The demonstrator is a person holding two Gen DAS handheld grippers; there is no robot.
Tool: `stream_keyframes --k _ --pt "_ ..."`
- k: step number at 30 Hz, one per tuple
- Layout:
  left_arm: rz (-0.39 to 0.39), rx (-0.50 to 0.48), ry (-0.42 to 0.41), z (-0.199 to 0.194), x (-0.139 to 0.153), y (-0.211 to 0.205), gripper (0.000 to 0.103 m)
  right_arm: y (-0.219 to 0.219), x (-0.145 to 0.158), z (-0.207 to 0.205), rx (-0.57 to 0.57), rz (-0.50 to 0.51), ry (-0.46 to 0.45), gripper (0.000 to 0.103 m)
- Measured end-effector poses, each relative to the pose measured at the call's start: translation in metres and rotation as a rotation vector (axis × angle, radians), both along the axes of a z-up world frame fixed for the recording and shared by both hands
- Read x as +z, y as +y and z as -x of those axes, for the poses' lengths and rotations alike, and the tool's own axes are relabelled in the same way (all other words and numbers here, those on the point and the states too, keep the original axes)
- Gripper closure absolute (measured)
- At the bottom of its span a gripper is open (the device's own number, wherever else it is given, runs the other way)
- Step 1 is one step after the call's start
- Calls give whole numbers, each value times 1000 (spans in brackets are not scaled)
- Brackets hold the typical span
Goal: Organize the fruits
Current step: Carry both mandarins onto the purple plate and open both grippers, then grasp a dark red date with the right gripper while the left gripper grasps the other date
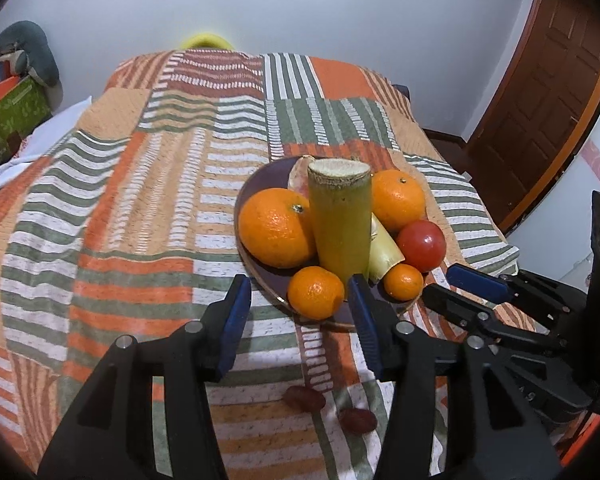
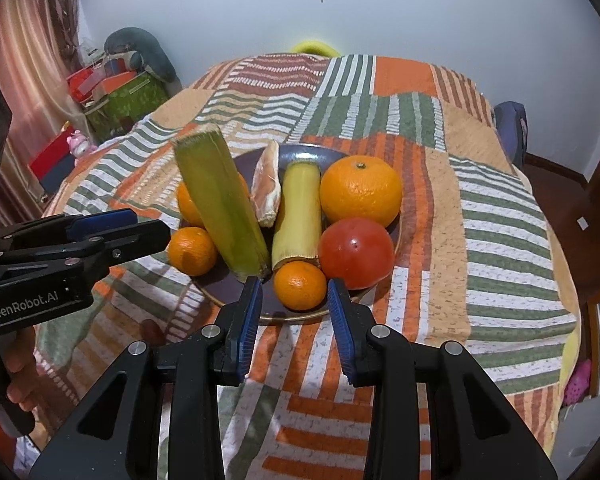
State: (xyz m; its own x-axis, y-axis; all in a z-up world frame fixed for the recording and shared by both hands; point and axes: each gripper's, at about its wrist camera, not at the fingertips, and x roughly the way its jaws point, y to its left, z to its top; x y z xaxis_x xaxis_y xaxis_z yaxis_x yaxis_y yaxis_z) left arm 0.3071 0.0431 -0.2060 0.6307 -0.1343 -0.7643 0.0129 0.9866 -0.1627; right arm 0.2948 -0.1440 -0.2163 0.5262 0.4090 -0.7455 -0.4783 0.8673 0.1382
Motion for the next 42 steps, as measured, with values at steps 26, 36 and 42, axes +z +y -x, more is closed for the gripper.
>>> stream_keyframes --k 26,36,42 --pt "-73 1 46 98 -6 30 53 41 -14 55 91 27 86 72" --pt "-55 -7 105 103 -35 37 53 59 -40 56 137 65 144 73" --pt "-42 -34 113 91 -41 23 53 53 -37 56 149 41 139 85"
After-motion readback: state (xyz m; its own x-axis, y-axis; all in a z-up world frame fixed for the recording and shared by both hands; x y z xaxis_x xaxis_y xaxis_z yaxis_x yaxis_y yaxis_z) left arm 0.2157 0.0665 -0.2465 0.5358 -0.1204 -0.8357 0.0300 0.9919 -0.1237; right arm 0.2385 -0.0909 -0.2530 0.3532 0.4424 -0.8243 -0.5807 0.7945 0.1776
